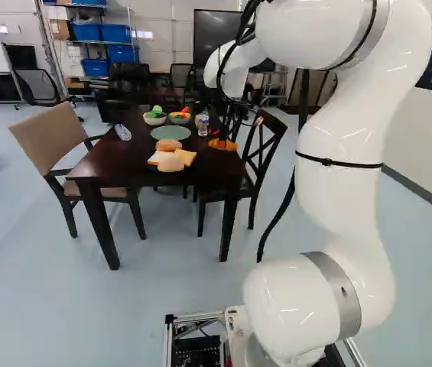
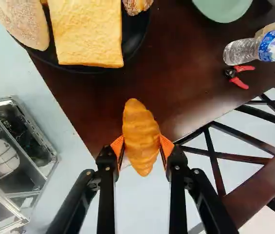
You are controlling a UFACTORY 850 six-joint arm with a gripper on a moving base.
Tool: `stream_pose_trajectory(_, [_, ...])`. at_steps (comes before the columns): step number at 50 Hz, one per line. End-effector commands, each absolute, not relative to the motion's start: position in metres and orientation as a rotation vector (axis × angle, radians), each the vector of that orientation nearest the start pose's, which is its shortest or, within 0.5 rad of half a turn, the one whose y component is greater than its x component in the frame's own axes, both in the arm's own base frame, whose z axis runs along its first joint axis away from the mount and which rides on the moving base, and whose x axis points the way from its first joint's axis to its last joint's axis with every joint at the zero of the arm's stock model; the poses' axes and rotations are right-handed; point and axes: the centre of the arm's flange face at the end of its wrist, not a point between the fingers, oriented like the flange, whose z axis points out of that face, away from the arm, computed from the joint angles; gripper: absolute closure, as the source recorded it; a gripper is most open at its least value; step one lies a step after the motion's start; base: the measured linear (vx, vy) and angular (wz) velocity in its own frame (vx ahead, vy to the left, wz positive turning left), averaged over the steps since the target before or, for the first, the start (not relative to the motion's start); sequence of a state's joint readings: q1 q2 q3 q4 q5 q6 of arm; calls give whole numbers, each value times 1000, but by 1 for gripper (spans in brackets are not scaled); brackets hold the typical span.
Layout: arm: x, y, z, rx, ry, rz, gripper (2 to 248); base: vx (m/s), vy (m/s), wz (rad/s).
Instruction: Move the croissant to the empty plate
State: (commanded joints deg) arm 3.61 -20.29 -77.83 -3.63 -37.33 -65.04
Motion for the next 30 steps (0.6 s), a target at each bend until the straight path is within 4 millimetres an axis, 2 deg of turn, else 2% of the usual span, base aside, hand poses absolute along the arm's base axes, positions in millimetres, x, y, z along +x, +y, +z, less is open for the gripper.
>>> stream_pose_trajectory(13, [603,35,561,-2715,-1942,-518,135,0,0,0])
stream_pose_trajectory(24, [615,40,576,-2715,-1956,-573,135,0,0,0])
stream_pose_trajectory(30, [624,45,576,-2710,-1964,-584,135,0,0,0])
